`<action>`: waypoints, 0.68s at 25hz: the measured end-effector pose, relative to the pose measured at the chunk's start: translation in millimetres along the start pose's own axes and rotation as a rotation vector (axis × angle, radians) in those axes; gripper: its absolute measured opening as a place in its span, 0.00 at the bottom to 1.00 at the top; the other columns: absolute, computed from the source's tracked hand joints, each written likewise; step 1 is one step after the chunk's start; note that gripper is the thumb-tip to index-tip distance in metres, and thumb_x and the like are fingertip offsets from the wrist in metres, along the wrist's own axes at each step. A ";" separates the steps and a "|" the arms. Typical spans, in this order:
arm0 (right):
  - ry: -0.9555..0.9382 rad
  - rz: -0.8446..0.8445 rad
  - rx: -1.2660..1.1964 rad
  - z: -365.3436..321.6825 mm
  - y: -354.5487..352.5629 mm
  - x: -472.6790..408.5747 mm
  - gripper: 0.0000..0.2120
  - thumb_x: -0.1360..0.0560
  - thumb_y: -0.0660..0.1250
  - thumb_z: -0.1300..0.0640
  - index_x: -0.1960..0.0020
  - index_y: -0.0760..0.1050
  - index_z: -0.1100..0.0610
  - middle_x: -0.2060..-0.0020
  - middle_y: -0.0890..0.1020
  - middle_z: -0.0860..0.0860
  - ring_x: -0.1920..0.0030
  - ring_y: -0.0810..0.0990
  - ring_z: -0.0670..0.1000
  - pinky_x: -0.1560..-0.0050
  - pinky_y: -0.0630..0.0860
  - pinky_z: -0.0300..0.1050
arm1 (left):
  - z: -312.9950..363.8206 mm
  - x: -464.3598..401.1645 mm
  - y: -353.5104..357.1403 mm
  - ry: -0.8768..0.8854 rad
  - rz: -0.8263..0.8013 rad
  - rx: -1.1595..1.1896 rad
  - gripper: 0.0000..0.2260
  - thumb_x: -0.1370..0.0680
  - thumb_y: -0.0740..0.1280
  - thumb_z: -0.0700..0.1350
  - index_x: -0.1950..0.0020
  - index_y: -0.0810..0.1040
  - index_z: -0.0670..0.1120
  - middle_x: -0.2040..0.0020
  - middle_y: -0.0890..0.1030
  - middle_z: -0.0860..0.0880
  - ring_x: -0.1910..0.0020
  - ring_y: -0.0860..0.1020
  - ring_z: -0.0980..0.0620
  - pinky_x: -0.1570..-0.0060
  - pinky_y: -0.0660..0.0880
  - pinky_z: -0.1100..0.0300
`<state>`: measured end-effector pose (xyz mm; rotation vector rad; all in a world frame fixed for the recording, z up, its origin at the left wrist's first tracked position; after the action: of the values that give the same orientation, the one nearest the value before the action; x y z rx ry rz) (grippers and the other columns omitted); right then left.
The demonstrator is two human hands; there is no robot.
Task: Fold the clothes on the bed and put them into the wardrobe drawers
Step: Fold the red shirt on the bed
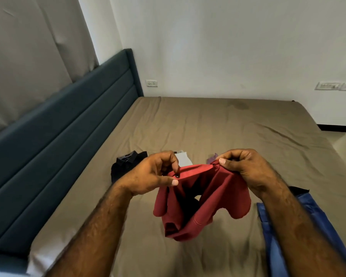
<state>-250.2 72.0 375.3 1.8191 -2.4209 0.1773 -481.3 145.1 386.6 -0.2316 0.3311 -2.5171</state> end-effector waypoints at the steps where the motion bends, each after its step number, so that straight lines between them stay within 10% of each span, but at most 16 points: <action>1: -0.011 -0.018 0.000 -1.0 -4.8 1.1 0.05 0.23 0.73 0.66 0.56 0.87 0.60 0.55 0.88 0.61 0.54 0.85 0.60 0.48 0.82 0.51 | 1.5 -2.4 0.9 -0.016 0.063 -0.080 0.11 0.24 0.77 0.35 0.47 0.80 0.44 0.52 0.81 0.47 0.53 0.80 0.49 0.50 0.79 0.54; 8: -0.033 -0.081 0.046 7.2 -22.9 3.3 0.05 0.23 0.74 0.65 0.51 0.88 0.58 0.52 0.88 0.59 0.45 0.85 0.65 0.38 0.81 0.58 | 31.1 1.4 10.1 -0.058 0.424 -0.610 0.10 0.25 0.78 0.41 0.50 0.83 0.54 0.50 0.82 0.59 0.49 0.81 0.59 0.44 0.81 0.56; 14: -0.081 -0.115 0.869 4.3 -27.3 9.0 0.05 0.25 0.79 0.53 0.60 0.85 0.51 0.64 0.85 0.45 0.60 0.84 0.47 0.60 0.75 0.40 | 31.6 0.4 14.0 -0.080 0.428 -0.656 0.13 0.26 0.77 0.39 0.55 0.78 0.55 0.50 0.78 0.59 0.48 0.77 0.61 0.45 0.78 0.59; 17: 0.012 -0.114 0.689 18.2 -38.8 8.4 0.15 0.28 0.81 0.48 0.61 0.83 0.59 0.68 0.82 0.52 0.67 0.77 0.47 0.65 0.74 0.42 | 17.6 1.0 15.2 -0.120 0.452 -0.588 0.11 0.25 0.77 0.39 0.55 0.79 0.53 0.52 0.79 0.57 0.53 0.79 0.58 0.51 0.77 0.61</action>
<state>-215.5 50.5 359.8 2.1663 -2.4092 1.1239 -469.9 129.2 399.2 -0.4737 0.9561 -1.9019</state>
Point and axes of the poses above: each hand's wrist, its own x-axis away from the middle knuckle, its own y-axis out of the palm, z = x × y, the point moved 10 cm from there along -x, towards the middle knuckle
